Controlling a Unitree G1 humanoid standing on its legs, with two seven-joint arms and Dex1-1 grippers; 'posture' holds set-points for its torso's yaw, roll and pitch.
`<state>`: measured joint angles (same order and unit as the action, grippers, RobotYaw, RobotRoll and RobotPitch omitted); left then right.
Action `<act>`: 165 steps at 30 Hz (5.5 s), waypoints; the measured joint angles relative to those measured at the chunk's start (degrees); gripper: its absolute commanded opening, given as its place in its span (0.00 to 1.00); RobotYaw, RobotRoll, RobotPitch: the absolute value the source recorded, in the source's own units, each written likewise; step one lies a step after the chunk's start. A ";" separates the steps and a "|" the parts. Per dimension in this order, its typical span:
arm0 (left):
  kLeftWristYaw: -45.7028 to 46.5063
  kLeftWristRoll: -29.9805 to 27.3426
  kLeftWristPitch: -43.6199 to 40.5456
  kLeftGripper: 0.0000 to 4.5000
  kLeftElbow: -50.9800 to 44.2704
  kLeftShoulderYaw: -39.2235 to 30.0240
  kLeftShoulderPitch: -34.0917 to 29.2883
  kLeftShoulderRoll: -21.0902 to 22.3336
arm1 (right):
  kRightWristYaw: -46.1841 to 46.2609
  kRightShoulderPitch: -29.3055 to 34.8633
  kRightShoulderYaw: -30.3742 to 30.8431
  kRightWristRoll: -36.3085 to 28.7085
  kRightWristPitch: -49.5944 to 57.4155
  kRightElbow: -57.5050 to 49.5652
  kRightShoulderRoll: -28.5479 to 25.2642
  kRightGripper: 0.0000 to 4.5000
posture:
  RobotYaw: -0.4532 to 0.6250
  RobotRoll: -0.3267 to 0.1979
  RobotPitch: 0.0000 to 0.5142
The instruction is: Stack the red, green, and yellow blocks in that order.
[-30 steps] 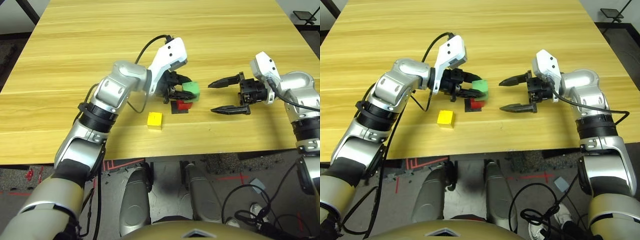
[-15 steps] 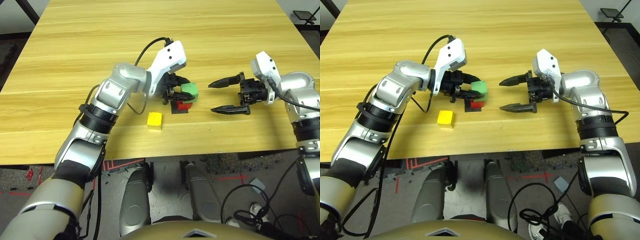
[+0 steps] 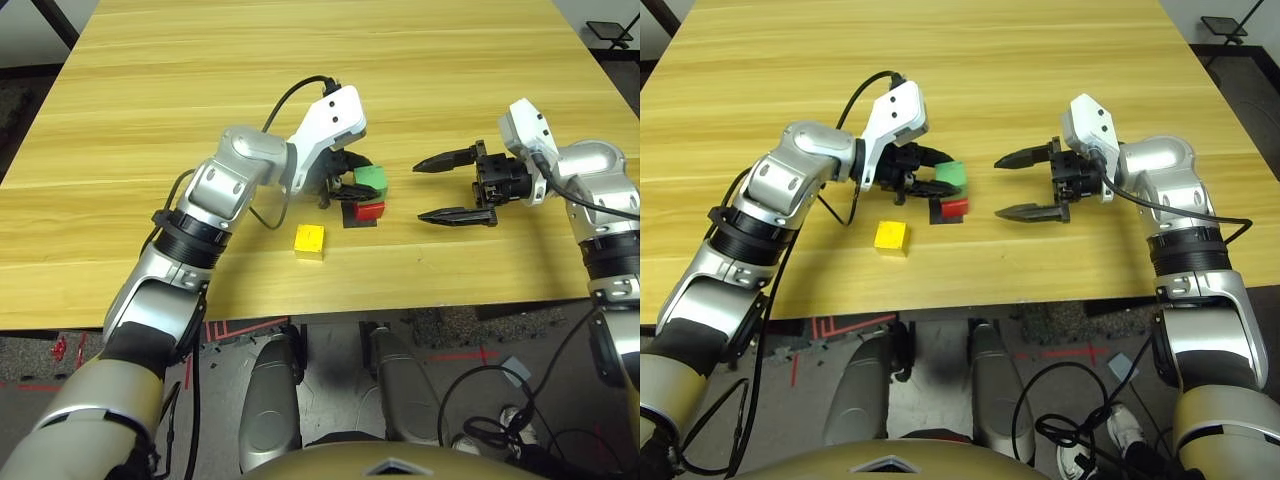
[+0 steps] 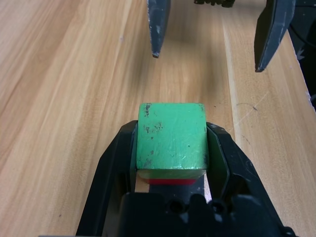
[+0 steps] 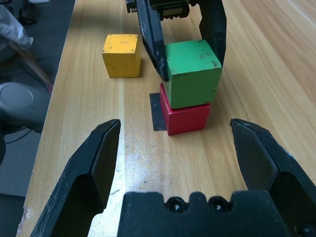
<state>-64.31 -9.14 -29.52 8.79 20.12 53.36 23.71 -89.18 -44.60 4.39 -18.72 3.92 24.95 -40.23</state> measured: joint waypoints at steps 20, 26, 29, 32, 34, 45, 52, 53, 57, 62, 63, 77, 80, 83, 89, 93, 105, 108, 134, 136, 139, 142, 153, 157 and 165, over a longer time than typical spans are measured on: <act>-1.65 -1.64 -1.30 0.99 -2.95 -1.33 0.16 1.58 | 0.72 -0.61 0.00 0.06 -0.73 1.37 0.58 1.00 | 0.50 0.62 0.47; -10.25 -5.46 -2.74 0.99 -12.73 -4.69 -3.20 16.21 | 0.58 -1.06 -0.01 0.22 -1.26 2.56 0.55 1.00 | 0.52 0.63 0.46; -13.64 -6.41 -2.78 0.99 -16.43 -5.36 -8.73 23.04 | 0.51 -1.13 -0.04 0.46 -1.61 3.27 0.53 1.00 | 0.53 0.63 0.46; -13.34 -7.02 -3.27 0.99 -20.90 -6.12 -13.05 24.76 | 0.52 -1.39 -0.04 0.72 -1.92 4.28 0.84 1.00 | 0.53 0.62 0.46; -11.81 -7.06 -3.58 0.99 -22.64 -6.34 -14.96 24.63 | 0.50 -1.79 -0.04 1.12 -2.06 4.60 1.02 1.00 | 0.54 0.62 0.46; -5.23 -6.06 -1.60 0.99 -22.95 -5.47 -20.08 20.12 | -0.37 -2.77 -0.04 1.74 -2.62 6.31 1.22 1.00 | 0.53 0.58 0.47; -5.17 -4.01 3.11 0.99 -19.86 -4.45 -22.02 20.01 | -0.47 -2.89 -0.04 1.74 -2.51 6.30 1.19 1.00 | 0.52 0.57 0.47; -5.17 -3.80 3.92 0.99 -19.14 -4.44 -22.05 19.95 | -0.47 -2.89 -0.04 1.75 -2.45 6.29 1.19 1.00 | 0.52 0.57 0.47; -4.81 -2.43 6.26 0.91 -16.46 -4.20 -22.16 19.22 | -0.46 -2.89 -0.04 1.74 -2.16 6.19 1.17 1.00 | 0.52 0.57 0.47; -4.69 -2.42 6.70 0.55 -16.06 -4.20 -22.81 18.27 | -0.45 -2.91 -0.04 1.74 -1.91 6.15 1.17 1.00 | 0.52 0.57 0.47; -4.66 -2.63 6.51 0.46 -16.24 -4.29 -23.21 18.00 | -0.45 -2.93 -0.04 1.76 -1.91 6.16 1.16 1.00 | 0.53 0.57 0.47; -4.65 -9.09 -12.72 0.45 -20.82 -7.89 -4.97 20.71 | -0.50 -4.04 -0.04 2.31 -2.65 6.91 1.35 1.00 | 0.56 0.64 0.45; -4.51 -8.99 -16.78 0.45 -20.15 -6.97 0.75 20.75 | -0.48 -4.03 -0.04 2.32 -2.97 7.33 1.66 1.00 | 0.56 0.65 0.45; -3.62 -8.98 -20.49 0.45 -18.25 -5.39 4.57 19.23 | -0.45 -3.92 -0.04 2.32 -3.08 7.53 1.85 1.00 | 0.55 0.66 0.44; -1.45 -7.90 -22.29 0.45 -12.43 -1.61 9.80 12.93 | 0.00 -2.28 -0.05 2.32 -3.09 7.26 2.48 1.00 | 0.51 0.67 0.45; -0.64 -6.94 -21.86 0.45 -9.55 -0.04 10.80 9.29 | 0.64 -0.73 -0.25 2.29 -2.72 5.99 2.28 1.00 | 0.50 0.67 0.46; 0.21 -6.76 -21.90 0.45 -9.15 1.64 11.42 5.27 | 2.07 1.93 -1.14 2.16 -0.17 1.58 1.34 1.00 | 0.49 0.66 0.49; 0.40 -6.70 -21.74 0.45 -9.19 2.24 10.76 5.12 | 2.28 1.93 -1.14 2.16 0.13 1.46 1.34 1.00 | 0.49 0.66 0.49; 0.16 -4.19 -18.64 0.61 -7.71 3.46 9.21 4.95 | 2.29 1.91 -1.15 1.98 1.07 0.03 1.35 1.00 | 0.48 0.66 0.51; 0.09 -4.18 -18.79 0.75 -7.71 3.53 9.15 4.95 | 2.30 1.91 -1.14 1.96 1.10 0.04 1.35 1.00 | 0.48 0.65 0.50; -0.09 -4.31 -19.81 0.99 -7.89 3.74 8.86 5.10 | 2.39 1.90 -1.15 1.95 1.10 0.05 1.35 1.00 | 0.49 0.65 0.49; -0.34 -5.18 -21.29 0.99 -9.35 3.37 8.19 5.70 | 2.69 1.82 -1.27 1.95 1.09 0.21 1.32 1.00 | 0.49 0.64 0.48; 8.09 -15.03 -30.68 0.99 -18.27 -22.91 -0.25 14.57 | 11.35 -0.66 -9.88 1.53 1.21 11.51 -3.61 1.00 | 0.51 0.56 0.45; 20.76 -9.78 -21.04 0.99 -14.32 -31.42 -10.34 13.47 | 25.91 0.60 -15.28 2.47 1.15 20.59 -4.35 1.00 | 0.50 0.52 0.45; 43.77 -1.79 8.51 0.99 -9.75 -40.12 -30.52 -1.98 | 43.18 3.42 -21.69 3.77 -4.65 31.68 -6.62 1.00 | 0.47 0.46 0.47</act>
<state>-20.55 -10.93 -21.01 -0.96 -20.00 22.84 21.72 -46.00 -41.18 -17.30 -14.95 -0.74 56.64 -46.85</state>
